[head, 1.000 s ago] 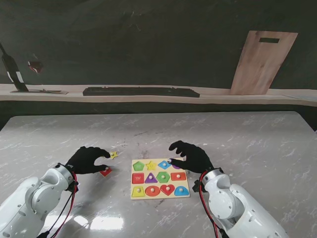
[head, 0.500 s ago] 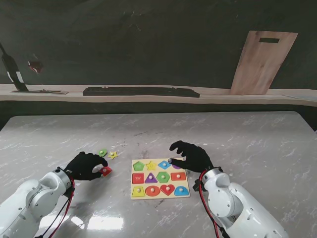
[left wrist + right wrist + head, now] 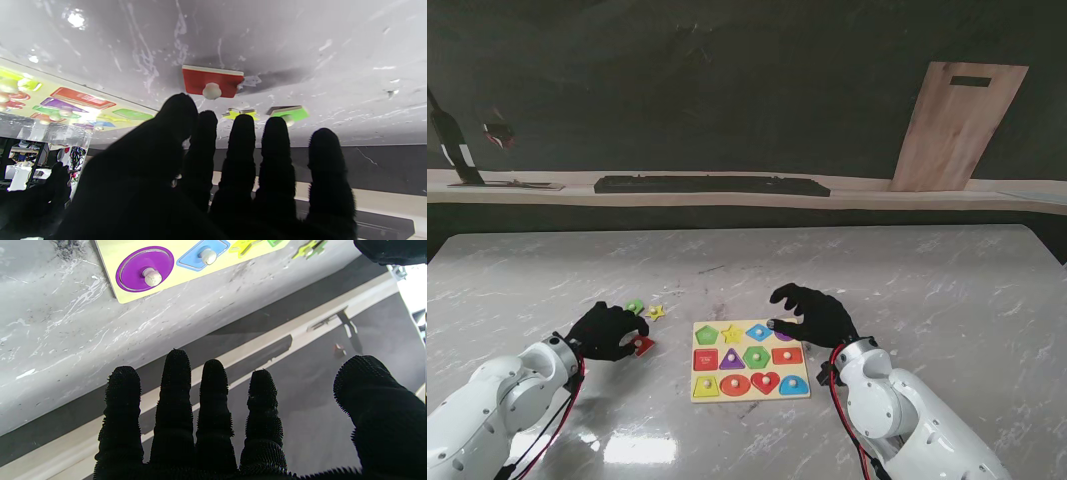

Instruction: Fit puzzle pieces into a puzzle board

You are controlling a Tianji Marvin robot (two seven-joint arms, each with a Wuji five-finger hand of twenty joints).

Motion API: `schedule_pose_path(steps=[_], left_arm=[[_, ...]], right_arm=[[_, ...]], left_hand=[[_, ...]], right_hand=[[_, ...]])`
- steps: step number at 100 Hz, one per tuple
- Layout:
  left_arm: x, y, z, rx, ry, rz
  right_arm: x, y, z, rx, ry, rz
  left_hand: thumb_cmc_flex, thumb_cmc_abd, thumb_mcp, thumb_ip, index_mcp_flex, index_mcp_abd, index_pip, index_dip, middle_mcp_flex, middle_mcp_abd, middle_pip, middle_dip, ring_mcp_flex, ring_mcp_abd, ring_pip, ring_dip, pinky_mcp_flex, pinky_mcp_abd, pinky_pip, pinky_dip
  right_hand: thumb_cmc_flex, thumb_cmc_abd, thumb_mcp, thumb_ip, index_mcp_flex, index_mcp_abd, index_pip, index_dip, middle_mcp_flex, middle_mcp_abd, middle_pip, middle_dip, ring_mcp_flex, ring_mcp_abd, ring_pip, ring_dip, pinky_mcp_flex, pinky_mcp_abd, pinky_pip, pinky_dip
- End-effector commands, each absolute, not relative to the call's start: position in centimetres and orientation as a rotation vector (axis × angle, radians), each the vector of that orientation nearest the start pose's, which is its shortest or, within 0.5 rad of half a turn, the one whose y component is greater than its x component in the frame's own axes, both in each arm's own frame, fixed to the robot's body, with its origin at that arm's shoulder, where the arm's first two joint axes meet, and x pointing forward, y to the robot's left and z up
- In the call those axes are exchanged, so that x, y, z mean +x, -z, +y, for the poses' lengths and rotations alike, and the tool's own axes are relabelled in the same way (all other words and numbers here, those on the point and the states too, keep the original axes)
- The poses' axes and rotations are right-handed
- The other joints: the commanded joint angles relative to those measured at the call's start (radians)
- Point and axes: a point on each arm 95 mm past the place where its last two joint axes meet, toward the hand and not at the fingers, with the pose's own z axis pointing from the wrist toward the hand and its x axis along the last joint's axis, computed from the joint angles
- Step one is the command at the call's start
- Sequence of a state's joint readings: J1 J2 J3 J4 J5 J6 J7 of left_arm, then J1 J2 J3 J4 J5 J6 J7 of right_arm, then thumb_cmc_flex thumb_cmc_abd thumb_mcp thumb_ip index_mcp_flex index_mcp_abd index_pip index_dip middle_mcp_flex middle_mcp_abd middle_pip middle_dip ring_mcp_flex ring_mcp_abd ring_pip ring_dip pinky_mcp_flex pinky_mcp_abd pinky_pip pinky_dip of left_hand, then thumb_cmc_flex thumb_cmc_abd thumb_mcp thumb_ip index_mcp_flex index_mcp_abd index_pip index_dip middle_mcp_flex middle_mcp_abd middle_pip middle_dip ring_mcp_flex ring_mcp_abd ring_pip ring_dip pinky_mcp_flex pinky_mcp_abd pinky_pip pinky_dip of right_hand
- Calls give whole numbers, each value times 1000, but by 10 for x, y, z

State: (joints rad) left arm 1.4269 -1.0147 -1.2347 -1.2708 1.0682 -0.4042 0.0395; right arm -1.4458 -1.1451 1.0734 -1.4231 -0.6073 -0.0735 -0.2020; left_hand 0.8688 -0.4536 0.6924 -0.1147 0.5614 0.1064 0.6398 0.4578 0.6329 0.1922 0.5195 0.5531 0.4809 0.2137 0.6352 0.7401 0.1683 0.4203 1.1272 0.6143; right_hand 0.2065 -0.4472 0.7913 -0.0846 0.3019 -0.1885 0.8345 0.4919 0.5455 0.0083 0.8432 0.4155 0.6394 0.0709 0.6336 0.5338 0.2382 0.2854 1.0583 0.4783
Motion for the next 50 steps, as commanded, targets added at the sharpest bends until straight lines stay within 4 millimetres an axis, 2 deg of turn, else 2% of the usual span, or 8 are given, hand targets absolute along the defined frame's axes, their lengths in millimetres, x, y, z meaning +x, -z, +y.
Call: schedule_pose_path(steps=[1,5,22,50], left_arm=[[430,369,77,-1050,1411,1831],[430,370,77,-1048,1407,1833],[432,372,77,-1062,1399,1840],[432,378,76,-1062,1380,1861]], right_arm=[[419,346,32,-2028,2471,-1709],[419,346,32,-2029,2469,-1708],[419,347,32,-2033,2466,-1707],[420,348,32,-2036,2455,-1712]], left_hand=[[34,-38,32,20,-2,-29,34,24,20,-19,24,17,27,-42,18,20,4,-93,26,16],[40,-46,32,7,-6,-34,56,34,25,-23,29,20,31,-46,20,20,5,-93,27,16],[52,-60,33,-5,-10,-38,88,42,38,-25,41,45,40,-46,26,19,5,-93,28,13],[47,-66,35,-9,-9,-40,95,37,45,-24,35,74,45,-48,30,19,8,-95,29,11]], right_hand=[[-27,14,-1,34,14,-32,5,11,35,-28,17,9,23,-18,15,12,-1,2,18,16],[-28,15,0,34,14,-31,6,11,35,-28,17,9,23,-19,15,12,-1,2,18,16],[-27,15,0,34,15,-31,6,11,35,-28,17,9,23,-19,15,12,-2,1,18,16],[-26,17,0,34,13,-32,6,11,36,-28,18,9,22,-18,15,12,-2,2,18,17]])
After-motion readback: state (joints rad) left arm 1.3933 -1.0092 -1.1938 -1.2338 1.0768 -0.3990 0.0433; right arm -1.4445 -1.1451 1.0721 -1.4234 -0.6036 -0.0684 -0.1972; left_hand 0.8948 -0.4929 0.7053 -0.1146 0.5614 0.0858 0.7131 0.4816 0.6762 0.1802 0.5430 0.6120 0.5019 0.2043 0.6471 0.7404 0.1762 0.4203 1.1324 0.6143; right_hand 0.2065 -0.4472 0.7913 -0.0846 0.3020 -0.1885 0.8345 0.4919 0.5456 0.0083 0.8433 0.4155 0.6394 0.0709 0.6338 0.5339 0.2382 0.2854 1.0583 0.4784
